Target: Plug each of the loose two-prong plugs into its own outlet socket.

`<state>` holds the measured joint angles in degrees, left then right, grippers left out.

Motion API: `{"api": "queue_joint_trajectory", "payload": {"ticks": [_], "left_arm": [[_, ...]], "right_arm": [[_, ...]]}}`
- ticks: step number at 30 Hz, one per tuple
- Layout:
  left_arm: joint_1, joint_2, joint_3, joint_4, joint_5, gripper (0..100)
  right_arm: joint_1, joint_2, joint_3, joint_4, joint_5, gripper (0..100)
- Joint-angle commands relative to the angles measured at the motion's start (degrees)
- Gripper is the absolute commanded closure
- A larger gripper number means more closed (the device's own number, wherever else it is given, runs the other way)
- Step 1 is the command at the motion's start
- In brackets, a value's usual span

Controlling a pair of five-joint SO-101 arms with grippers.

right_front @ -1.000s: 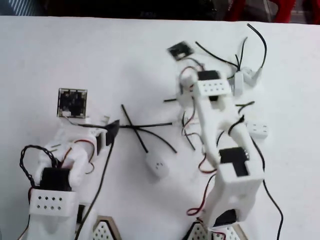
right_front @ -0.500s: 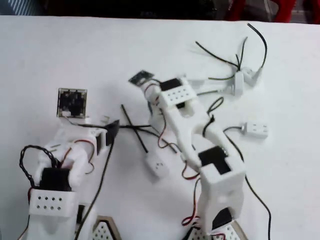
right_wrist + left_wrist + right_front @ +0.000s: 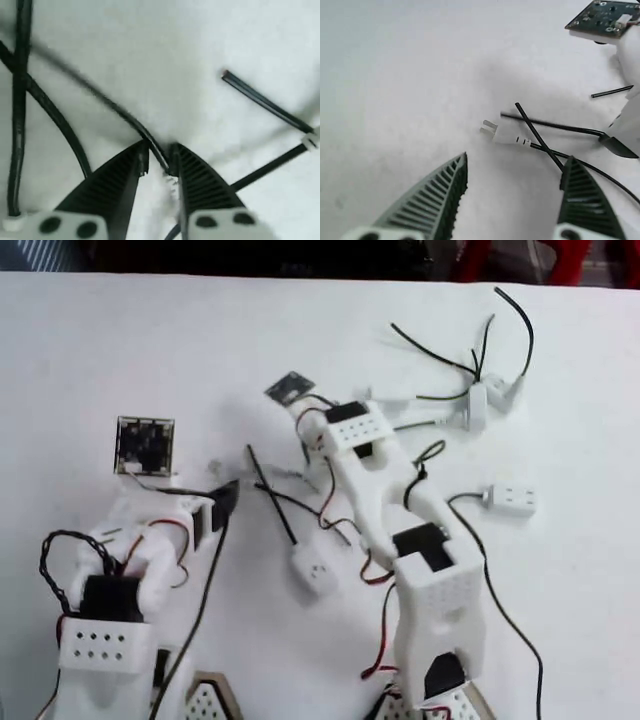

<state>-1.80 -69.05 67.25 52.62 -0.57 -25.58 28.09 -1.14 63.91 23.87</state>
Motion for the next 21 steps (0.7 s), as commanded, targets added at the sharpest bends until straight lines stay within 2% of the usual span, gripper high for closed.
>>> {"api": "queue_joint_trajectory", "payload": {"ticks": [1, 5, 12, 18, 21], "left_arm": [[-0.5, -1.3, -0.4, -1.3, 0.4, 71], [-0.5, -1.3, -0.4, -1.3, 0.4, 71], [-0.5, -1.3, -0.4, -1.3, 0.4, 71], [-0.5, -1.3, -0.4, -1.3, 0.4, 71], [-0.5, -1.3, -0.4, -1.3, 0.4, 71]], "right_arm": [[-1.0, -3.5, -1.9, -1.1, -0.7, 98.4], [-1.0, -10.0, -1.6, -1.0, -1.3, 98.1], [-1.1, -14.3, -1.5, -0.9, -10.3, 97.9], [-0.8, -10.7, -1.8, 2.3, -15.3, 83.8], [-1.2, -10.9, -1.9, 4.6, -15.2, 83.4]]}}
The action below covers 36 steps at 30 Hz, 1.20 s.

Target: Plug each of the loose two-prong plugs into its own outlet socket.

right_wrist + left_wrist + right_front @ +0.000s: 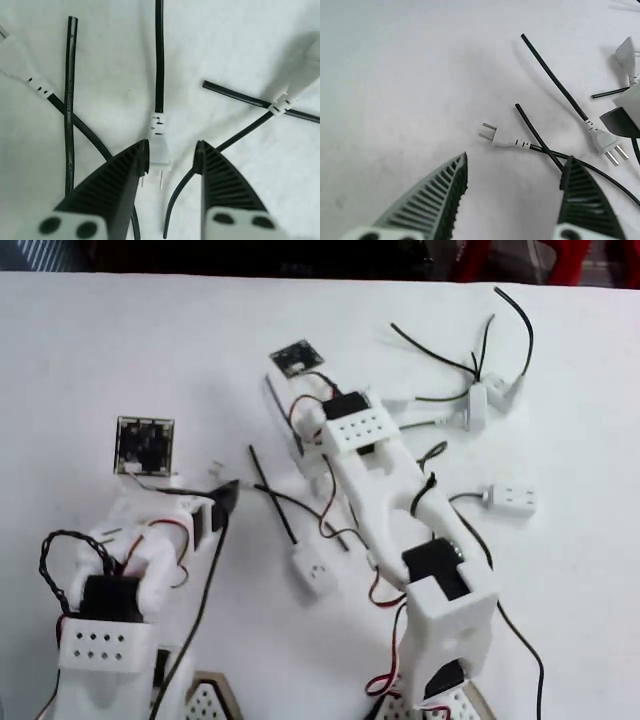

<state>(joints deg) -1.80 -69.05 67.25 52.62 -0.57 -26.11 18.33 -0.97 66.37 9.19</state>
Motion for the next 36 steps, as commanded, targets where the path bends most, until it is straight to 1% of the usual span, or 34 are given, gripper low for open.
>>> {"api": "queue_joint_trajectory", "payload": {"ticks": [1, 7, 16, 24, 26, 30, 36], "left_arm": [[-0.5, -1.3, -0.4, -1.3, 0.4, 71], [-0.5, -1.3, -0.4, -1.3, 0.4, 71], [-0.5, -1.3, -0.4, -1.3, 0.4, 71], [-0.5, -1.3, -0.4, -1.4, 0.4, 71], [-0.5, -1.3, -0.4, -1.4, 0.4, 71], [-0.5, -1.3, -0.4, -1.4, 0.4, 71], [-0.5, -1.3, -0.4, -1.4, 0.4, 71]], "right_arm": [[-0.7, -1.4, -2.1, 2.9, -0.4, 83.5], [-0.7, 0.1, -1.8, 3.4, -0.3, 86.5], [-0.5, 7.5, -2.2, 3.0, -0.3, 86.5], [0.5, 8.5, -4.2, 3.4, -0.3, 86.5], [0.0, 8.6, -4.2, 3.4, -0.3, 89.1], [-0.2, 8.2, -4.3, 3.1, -0.3, 98.4], [0.0, 8.0, -4.3, 3.5, -0.3, 91.4]]}}
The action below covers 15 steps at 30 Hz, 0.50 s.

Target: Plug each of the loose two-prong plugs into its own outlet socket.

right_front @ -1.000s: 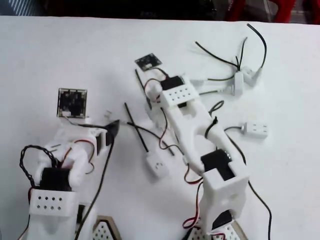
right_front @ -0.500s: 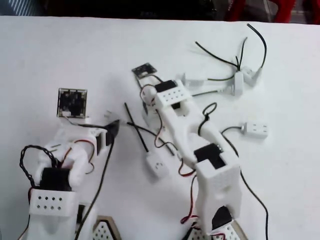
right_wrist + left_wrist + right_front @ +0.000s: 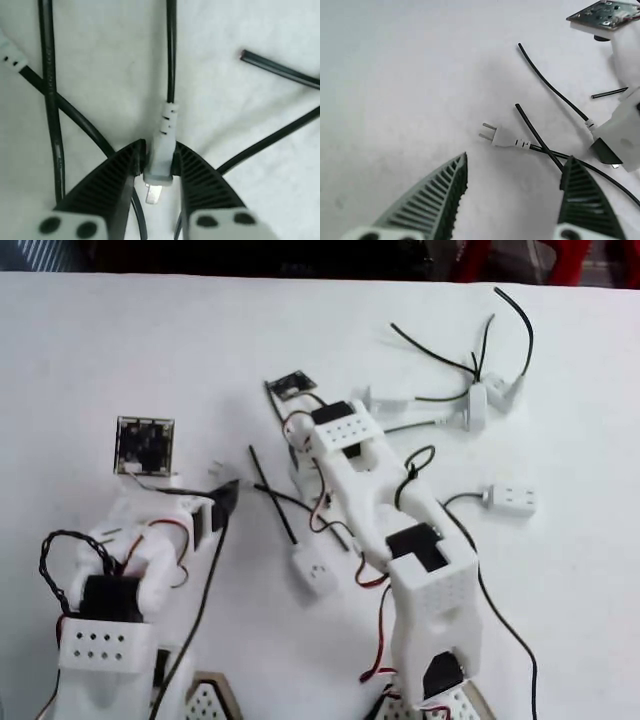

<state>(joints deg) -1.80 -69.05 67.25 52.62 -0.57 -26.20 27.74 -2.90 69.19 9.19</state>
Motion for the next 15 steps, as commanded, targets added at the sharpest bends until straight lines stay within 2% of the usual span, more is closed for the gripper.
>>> {"api": "queue_joint_trajectory", "payload": {"ticks": [1, 15], "left_arm": [[-0.5, -1.3, -0.4, -1.4, 0.4, 71], [-0.5, -1.3, -0.4, -1.4, 0.3, 71]], "right_arm": [[0.1, -1.4, -2.4, 0.7, -0.3, 90.8], [0.1, -0.7, -6.2, 2.2, -0.7, 90.3]]}}
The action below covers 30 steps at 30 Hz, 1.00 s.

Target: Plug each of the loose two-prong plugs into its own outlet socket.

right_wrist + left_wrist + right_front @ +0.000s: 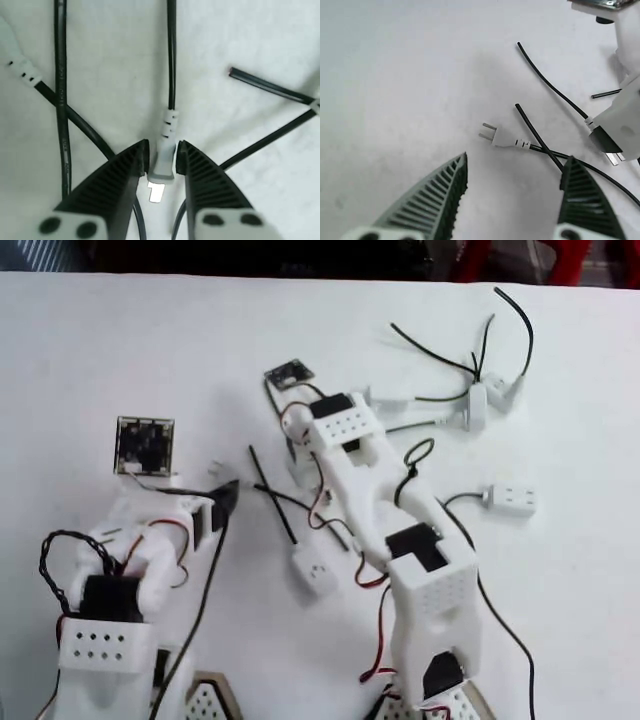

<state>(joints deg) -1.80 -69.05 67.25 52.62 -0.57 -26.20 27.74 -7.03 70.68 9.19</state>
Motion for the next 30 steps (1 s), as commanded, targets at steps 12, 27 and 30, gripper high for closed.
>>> {"api": "queue_joint_trajectory", "payload": {"ticks": [12, 27, 30], "left_arm": [[-0.5, -1.3, -0.4, -1.4, 0.2, 71], [-0.5, -1.3, -0.4, -1.4, 0.2, 71], [-0.5, -1.3, -0.4, -1.4, 0.2, 71]], "right_arm": [[0.7, 2.3, -2.4, 2.9, -0.4, 90.8], [0.9, -2.2, -2.4, 3.9, -0.7, 90.4], [0.8, -1.8, -2.4, 3.7, -0.8, 90.2]]}}
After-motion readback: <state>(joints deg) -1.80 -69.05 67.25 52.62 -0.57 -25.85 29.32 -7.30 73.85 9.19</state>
